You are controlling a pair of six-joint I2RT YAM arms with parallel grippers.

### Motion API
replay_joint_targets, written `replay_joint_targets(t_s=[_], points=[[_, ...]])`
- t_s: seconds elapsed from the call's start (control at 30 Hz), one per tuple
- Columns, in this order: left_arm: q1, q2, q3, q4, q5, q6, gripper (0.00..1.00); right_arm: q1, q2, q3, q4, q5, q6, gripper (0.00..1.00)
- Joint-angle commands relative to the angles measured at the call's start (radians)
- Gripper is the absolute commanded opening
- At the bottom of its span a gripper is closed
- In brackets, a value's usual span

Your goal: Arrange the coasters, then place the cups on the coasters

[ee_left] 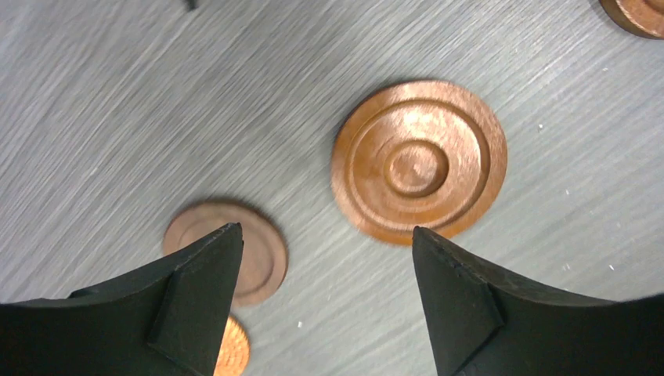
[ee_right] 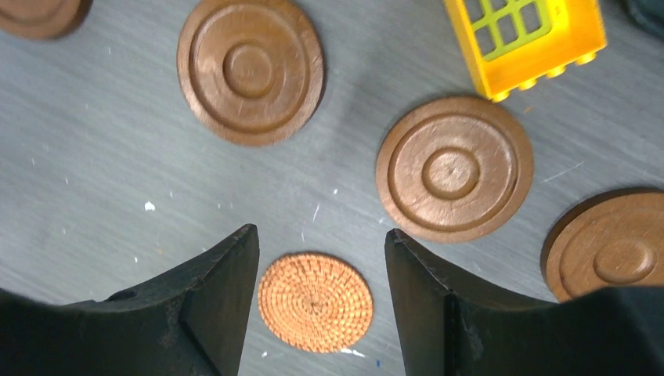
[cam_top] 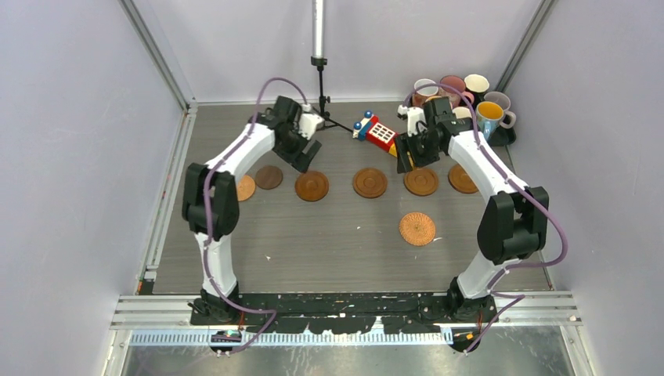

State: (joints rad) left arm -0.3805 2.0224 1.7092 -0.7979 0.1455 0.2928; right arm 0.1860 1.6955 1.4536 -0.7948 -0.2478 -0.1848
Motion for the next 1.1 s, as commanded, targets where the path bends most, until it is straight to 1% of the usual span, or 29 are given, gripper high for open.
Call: replay_joint_targets(t_s=[0.0,0.17,0.3,0.5,0.73,0.9,0.93,1.07], points=[[0.081,-0.178,-0.077,0.009,0.080,-0.036,0.83,-0.003,-0.096,-0.077,-0.117,-0.048,-0.149,0.65],[0.141,-0.335,-0.266,0.119,0.156,-0.068,0.93,0.000,-0.117,-0.214,-0.152,-0.022,-0.208,0.64],[0.157,-0.407,-0.359,0.147,0.172,-0.082,0.95,0.018,-0.142,-0.307,-0.128,0.025,-0.230,0.61],[0.157,-0.437,-0.389,0.134,0.174,-0.082,0.95,0.061,-0.152,-0.401,-0.067,0.102,-0.246,0.58],[0.157,-0.460,-0.400,0.130,0.172,-0.081,0.96,0.099,-0.115,-0.467,-0.005,0.191,-0.263,0.55],[0.156,-0.465,-0.399,0.129,0.176,-0.077,0.97,0.099,-0.101,-0.506,-0.002,0.244,-0.281,0.52],[0.157,-0.466,-0.400,0.128,0.176,-0.077,0.97,0.097,-0.105,-0.515,-0.001,0.278,-0.281,0.52],[0.157,-0.465,-0.401,0.130,0.181,-0.080,0.98,0.055,-0.115,-0.532,-0.017,0.299,-0.291,0.51]])
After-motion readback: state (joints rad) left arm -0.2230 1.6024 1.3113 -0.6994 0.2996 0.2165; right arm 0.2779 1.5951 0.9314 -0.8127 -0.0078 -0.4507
